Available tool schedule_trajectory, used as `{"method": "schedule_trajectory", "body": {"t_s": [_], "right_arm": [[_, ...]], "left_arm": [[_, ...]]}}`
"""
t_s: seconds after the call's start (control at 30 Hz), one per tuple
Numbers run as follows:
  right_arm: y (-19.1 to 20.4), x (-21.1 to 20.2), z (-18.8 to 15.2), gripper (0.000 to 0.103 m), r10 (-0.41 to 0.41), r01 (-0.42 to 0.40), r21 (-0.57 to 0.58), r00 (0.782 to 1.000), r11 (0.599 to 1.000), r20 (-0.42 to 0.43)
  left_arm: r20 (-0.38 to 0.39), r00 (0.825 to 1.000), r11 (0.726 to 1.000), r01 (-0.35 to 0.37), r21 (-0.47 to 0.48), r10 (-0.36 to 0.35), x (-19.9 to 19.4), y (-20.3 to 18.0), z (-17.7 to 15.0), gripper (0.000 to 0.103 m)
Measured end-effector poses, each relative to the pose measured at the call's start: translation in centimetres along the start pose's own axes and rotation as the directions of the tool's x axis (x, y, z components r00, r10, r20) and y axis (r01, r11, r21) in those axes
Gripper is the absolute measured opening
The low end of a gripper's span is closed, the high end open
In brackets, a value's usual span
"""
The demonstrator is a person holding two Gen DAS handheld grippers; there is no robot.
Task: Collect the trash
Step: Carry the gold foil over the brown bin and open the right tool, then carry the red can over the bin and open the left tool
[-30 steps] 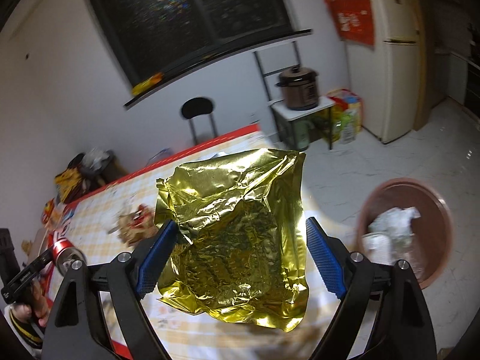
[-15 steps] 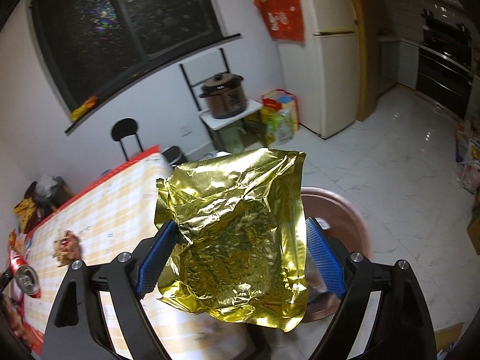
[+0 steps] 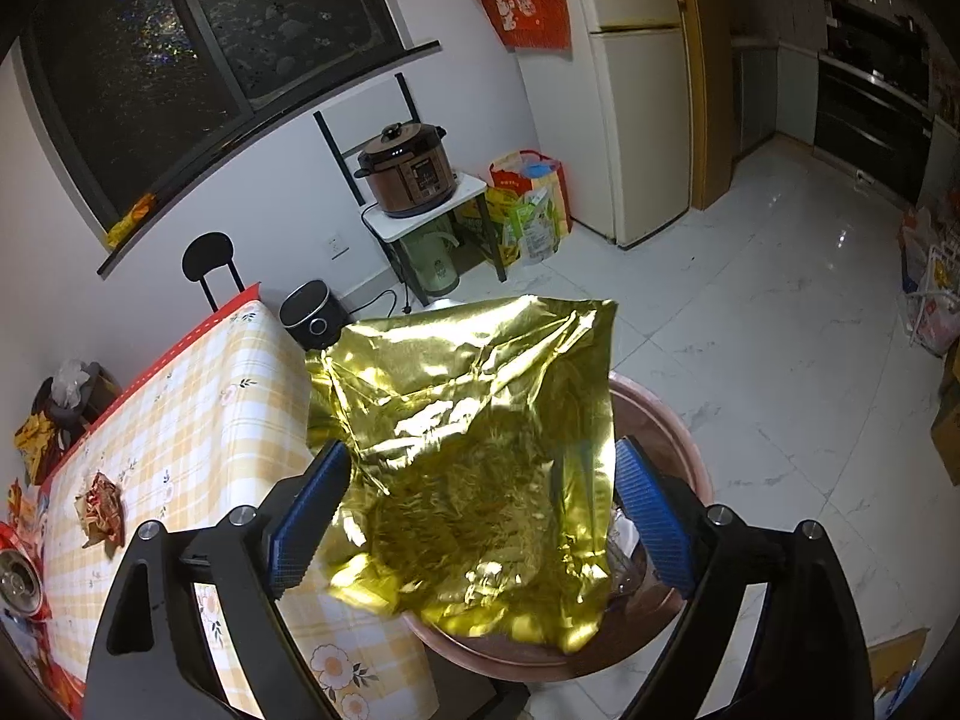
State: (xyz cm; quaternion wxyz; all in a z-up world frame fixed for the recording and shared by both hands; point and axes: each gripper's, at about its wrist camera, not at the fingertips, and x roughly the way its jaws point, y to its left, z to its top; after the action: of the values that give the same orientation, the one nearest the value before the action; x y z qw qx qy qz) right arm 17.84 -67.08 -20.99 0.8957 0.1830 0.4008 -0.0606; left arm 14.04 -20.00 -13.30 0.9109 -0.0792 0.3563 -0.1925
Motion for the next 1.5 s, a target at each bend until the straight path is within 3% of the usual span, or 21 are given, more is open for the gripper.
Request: {"method": "schedule_trajectory", "body": {"t_s": [0.27,0.6,0.9,1.07,1.1,1.13,1.17,1.37,1.47,1.5], "right_arm": [[-0.4,-1.8,0.1,0.098,0.007,-0.008,0.022,0.999,1.0,0.043],[-0.8,-6.9,-0.4,0.098,-0.038,0.035,0.027,0.99,0.999,0.133],[-3.2,-11.7,-2.5,0.098,-0.057,0.048,0.054,0.983,0.997,0.173],[-4.7,-13.1,-3.7,0.098,-0.077,0.066,0.069,0.983,0.995,0.166],[-5.1,-13.3,-3.9,0.098,-0.086,0.075,0.072,0.982,0.995,0.166],[-5.3,-13.5,-4.0,0.098,-0.09,0.079,0.076,0.982,0.994,0.165],[-5.6,-13.6,-4.2,0.098,-0.094,0.081,0.082,0.982,0.993,0.165],[-6.0,-14.2,-4.8,0.098,-0.093,0.077,0.1,0.981,0.992,0.172],[-5.4,-14.2,-4.7,0.098,-0.078,0.062,0.095,0.981,0.994,0.179],[-5.0,-14.2,-4.6,0.098,-0.07,0.055,0.09,0.981,0.994,0.183]], "left_arm": [[-0.014,1.0,1.0,0.018,0.021,-0.018,0.9,-1.0,0.5,0.026],[-0.066,0.99,0.987,0.132,0.096,-0.126,4.9,-5.6,2.2,0.026],[-0.154,0.956,0.939,0.276,0.204,-0.248,12.4,-14.7,4.3,0.026],[-0.179,0.948,0.92,0.302,0.248,-0.263,16.9,-20.3,5.6,0.027],[-0.183,0.944,0.915,0.314,0.255,-0.273,17.6,-21.3,5.8,0.035],[-0.187,0.936,0.905,0.338,0.258,-0.297,18.2,-22.5,6.3,0.054],[-0.177,0.935,0.901,0.346,0.261,-0.308,18.4,-23.4,6.6,0.062],[-0.086,0.94,0.894,0.342,0.29,-0.331,16.5,-24.8,7.9,0.083],[-0.046,0.952,0.908,0.301,0.293,-0.301,15.2,-23.6,8.4,0.087],[-0.032,0.96,0.918,0.274,0.285,-0.277,14.7,-22.7,8.5,0.095]]}}
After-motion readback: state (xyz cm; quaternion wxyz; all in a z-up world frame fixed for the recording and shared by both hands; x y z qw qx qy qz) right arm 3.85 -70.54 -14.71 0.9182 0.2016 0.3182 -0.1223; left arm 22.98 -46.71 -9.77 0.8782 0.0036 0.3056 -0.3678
